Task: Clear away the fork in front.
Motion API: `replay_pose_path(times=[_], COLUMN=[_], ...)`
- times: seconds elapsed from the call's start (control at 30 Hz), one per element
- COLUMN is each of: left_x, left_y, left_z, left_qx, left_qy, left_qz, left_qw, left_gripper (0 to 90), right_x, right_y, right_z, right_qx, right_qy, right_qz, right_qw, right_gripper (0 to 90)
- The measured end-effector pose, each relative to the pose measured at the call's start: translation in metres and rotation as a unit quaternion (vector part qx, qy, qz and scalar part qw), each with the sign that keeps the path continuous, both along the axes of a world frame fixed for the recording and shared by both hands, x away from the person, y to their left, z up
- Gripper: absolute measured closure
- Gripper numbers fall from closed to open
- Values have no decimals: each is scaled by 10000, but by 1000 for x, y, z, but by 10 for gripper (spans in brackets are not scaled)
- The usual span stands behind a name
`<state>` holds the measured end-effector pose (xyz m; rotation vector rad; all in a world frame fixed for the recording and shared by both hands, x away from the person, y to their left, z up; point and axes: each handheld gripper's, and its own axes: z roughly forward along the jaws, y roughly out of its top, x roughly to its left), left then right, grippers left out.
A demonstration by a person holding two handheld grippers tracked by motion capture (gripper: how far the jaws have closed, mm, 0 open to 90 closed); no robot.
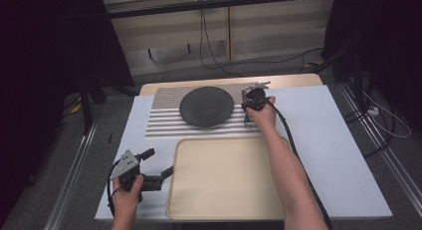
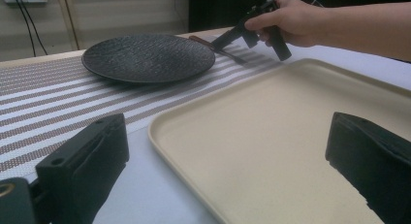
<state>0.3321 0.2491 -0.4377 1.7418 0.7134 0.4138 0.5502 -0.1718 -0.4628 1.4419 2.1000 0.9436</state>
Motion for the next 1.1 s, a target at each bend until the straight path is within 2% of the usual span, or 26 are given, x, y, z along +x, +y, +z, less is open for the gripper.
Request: replay_pose_path(times=[0.1,0.33,0.4,0.6,0.8,0.97,1.1], left_x=[0,0,0,0,-2,-2,-2], left_y=[1,3,4,2,1,1,0], left_z=[0,1,1,0,1,1,1], left_qx=[18,10,-7,34,-6,1,38], left_qy=[-10,-73,-55,-52,-51,-44,-39], left_qz=[-9,33,35,3,13,17,-2], left_qw=[10000,10000,10000,10000,10000,10000,10000], left_gripper=[19,20,21,21,21,21,21], right_x=[1,-7,-12,-34,-47,-58,-64], right_y=[-1,-17,-25,-48,-63,-74,-76], right_z=[2,7,6,7,8,8,11], right_qx=[-18,-209,-115,-171,-240,-128,-340], right_qy=[158,388,399,392,457,482,600], right_qz=[-23,198,215,284,304,271,378], right_qw=[9999,9988,9989,9987,9982,9984,9969], right_gripper=[779,782,781,782,781,781,781])
